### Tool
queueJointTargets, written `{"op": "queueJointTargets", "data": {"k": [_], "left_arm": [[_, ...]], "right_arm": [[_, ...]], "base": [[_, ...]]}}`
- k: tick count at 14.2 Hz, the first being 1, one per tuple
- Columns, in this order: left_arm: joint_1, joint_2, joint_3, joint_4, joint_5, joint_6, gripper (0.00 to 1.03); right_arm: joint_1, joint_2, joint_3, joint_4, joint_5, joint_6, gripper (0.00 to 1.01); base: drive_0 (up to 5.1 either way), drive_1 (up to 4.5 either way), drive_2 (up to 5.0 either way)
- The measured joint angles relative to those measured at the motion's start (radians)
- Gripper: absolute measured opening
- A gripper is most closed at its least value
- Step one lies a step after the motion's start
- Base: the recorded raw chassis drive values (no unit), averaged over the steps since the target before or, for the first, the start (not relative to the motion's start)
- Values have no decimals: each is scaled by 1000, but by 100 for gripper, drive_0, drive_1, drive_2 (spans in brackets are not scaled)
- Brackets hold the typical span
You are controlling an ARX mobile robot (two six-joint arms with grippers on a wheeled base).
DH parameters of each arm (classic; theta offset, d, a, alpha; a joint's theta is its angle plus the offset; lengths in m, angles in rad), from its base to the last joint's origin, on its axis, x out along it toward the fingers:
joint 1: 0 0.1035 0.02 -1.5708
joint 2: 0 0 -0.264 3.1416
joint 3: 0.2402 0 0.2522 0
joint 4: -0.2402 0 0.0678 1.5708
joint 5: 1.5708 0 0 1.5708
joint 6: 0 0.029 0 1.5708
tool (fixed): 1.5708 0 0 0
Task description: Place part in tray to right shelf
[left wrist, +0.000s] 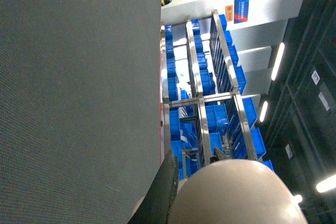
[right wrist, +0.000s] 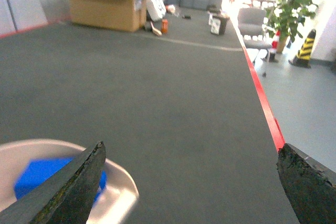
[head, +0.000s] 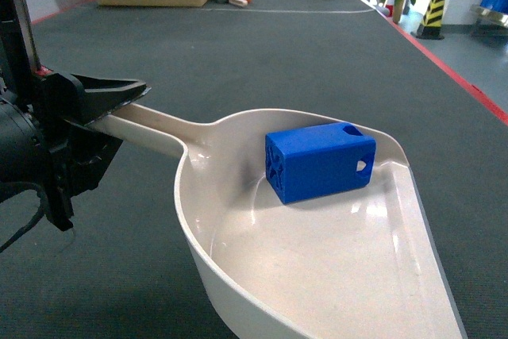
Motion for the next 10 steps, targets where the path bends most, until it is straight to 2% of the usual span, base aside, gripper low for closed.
{"op": "queueJointTargets", "data": {"k": [1,2,3,4,10], "left_arm": [[0,0,0,0,0,0,14],[0,0,0,0,0,0,14],[0,0,0,0,-1,0,14],[0,0,0,0,1,0,14],[0,0,0,0,0,0,14]], "right_arm": [[-80,-88,-64,-89,-51,-20,98],[-185,-193,-123,-193,-122,-22,98],[-286,-285,-167,-243,-193,-21,98],[-330,-330,-188,-272,-213,-26,98],[-327,-326,-188,-268,-224,-30,98]], "base": [[0,0,0],[0,0,0],[0,0,0],[0,0,0],[0,0,0]]}}
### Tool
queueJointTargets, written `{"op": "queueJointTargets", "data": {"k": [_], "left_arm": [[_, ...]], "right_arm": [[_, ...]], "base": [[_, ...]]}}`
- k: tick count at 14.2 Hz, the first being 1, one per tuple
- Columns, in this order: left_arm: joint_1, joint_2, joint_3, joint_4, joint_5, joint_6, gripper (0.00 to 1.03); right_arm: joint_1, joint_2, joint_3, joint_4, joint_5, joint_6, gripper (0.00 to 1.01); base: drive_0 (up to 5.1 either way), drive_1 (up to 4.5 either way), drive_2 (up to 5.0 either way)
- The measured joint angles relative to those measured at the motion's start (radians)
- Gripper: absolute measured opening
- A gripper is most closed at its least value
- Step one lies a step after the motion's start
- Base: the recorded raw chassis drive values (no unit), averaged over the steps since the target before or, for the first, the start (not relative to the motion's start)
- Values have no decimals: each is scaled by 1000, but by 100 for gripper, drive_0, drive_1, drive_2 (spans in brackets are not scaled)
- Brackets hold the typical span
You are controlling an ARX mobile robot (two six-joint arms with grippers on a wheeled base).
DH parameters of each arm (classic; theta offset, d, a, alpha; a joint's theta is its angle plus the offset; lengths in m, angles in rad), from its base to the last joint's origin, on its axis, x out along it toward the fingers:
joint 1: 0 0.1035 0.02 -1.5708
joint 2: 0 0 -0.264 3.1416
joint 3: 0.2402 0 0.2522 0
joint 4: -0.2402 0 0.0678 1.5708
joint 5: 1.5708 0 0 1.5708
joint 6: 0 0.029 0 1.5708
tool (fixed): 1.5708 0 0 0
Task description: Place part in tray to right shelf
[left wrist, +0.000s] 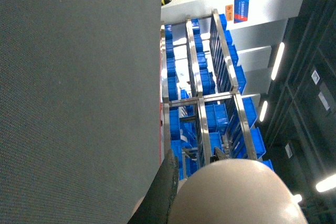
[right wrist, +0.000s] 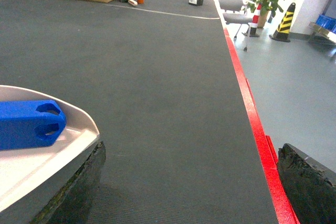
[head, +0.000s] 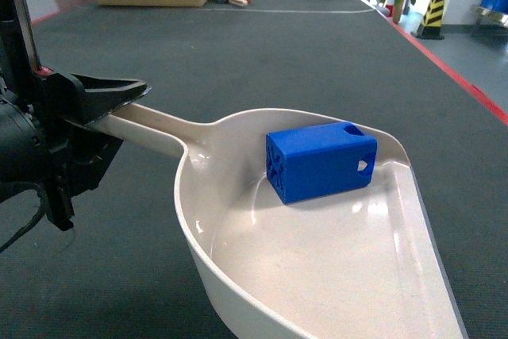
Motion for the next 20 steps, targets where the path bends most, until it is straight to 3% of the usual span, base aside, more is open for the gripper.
{"op": "queueJointTargets", "data": {"k": [3,4,5,7,11,20], "left_arm": [[0,0,0,0,0,0,14],[0,0,0,0,0,0,14],[0,0,0,0,0,0,14],[0,0,0,0,0,0,14],[0,0,0,0,0,0,14],[2,0,0,1,0,0,14]], "right_arm": [[1,0,-1,7,3,2,98],[17,-4,-14,57,34,15,93],[37,-35,-46,94,90,54,79],[39,-82,-93,81,104,78,53],[39,-92,-100,80,104,86,100],[39,-92,-100,82,103,87,98]], "base": [[0,0,0],[0,0,0],[0,0,0],[0,0,0],[125,-59,-59],[489,-195,-299]]}}
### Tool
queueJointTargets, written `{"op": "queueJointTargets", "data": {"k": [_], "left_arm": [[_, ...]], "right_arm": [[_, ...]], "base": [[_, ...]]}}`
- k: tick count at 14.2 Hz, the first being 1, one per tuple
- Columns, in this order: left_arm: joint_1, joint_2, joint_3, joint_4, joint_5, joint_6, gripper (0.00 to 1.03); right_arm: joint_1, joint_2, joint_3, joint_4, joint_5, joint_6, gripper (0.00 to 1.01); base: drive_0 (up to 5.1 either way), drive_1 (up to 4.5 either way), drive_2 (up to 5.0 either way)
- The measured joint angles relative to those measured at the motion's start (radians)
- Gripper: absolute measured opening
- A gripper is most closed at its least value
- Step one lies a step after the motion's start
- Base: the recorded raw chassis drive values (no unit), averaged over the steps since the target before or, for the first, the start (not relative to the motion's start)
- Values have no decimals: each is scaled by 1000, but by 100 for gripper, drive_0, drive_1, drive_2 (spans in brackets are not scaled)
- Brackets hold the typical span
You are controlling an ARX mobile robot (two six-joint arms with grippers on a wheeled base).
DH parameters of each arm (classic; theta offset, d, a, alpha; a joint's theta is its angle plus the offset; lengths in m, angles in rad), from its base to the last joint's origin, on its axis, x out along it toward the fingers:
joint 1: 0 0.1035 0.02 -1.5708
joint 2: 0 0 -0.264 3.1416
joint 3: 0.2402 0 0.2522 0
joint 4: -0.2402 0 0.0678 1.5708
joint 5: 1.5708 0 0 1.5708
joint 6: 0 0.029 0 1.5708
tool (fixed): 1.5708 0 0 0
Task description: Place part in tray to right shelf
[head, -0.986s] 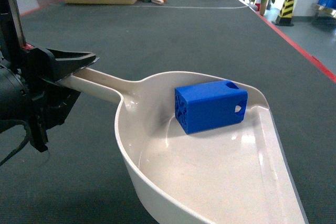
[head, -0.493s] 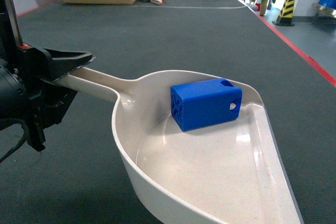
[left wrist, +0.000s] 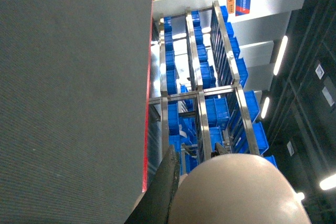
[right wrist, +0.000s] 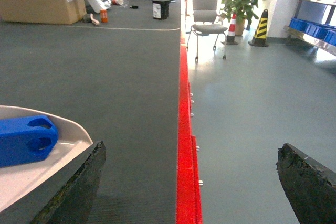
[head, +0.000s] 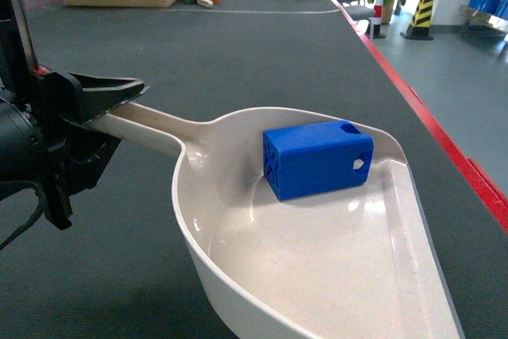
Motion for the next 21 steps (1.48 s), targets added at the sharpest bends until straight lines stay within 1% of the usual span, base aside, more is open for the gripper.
{"op": "queueJointTargets", "data": {"k": [7,21], "left_arm": [[0,-1,0,2,0,-1,14],[0,-1,0,2,0,0,14]], "right_arm": [[0,0,0,2,0,0,98],[0,0,0,0,0,0,98]], "base": [[492,-145,-333],[502,-238,-238]]}}
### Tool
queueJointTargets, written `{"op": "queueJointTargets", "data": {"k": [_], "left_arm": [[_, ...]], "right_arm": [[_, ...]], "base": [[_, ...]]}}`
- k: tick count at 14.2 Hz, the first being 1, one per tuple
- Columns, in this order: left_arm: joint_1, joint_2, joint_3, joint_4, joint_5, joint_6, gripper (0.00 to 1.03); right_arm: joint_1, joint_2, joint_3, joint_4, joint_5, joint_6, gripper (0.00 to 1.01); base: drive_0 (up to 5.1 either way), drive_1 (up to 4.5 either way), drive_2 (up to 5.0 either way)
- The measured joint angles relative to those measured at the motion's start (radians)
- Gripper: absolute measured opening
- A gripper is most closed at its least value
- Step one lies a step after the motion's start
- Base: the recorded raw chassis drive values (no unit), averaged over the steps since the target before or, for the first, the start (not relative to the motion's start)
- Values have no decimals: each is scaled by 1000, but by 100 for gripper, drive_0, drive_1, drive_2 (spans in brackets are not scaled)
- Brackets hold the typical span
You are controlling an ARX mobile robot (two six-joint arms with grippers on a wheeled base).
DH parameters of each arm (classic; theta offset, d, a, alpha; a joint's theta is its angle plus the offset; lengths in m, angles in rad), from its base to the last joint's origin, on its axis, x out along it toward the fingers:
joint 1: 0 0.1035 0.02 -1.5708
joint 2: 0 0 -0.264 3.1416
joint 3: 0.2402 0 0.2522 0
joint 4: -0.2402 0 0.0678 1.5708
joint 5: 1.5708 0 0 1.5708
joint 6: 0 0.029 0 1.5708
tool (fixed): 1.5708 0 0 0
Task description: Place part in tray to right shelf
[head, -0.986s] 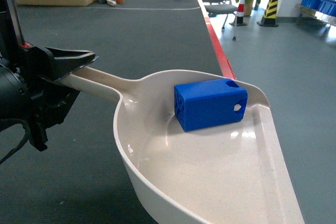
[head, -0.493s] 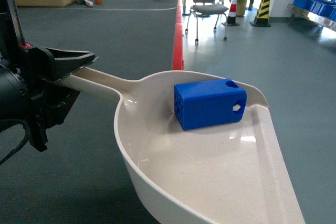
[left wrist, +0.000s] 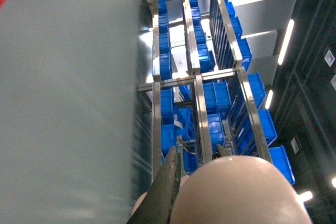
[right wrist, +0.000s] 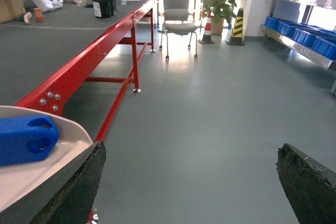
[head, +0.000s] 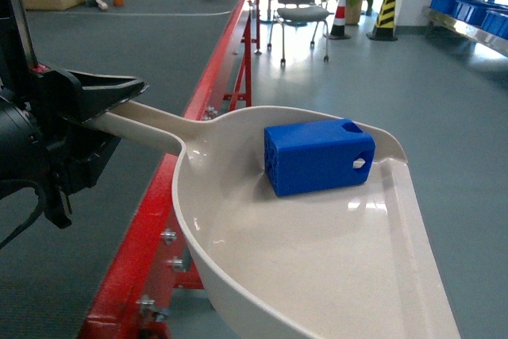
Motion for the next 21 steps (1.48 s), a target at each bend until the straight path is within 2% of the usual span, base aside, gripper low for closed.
{"op": "queueJointTargets", "data": {"k": [21], "left_arm": [[3,0,-1,-5,-6,-4,14]], "right_arm": [[0,0,-1,-1,0,0,98]], "base": [[502,-243,-243]]}}
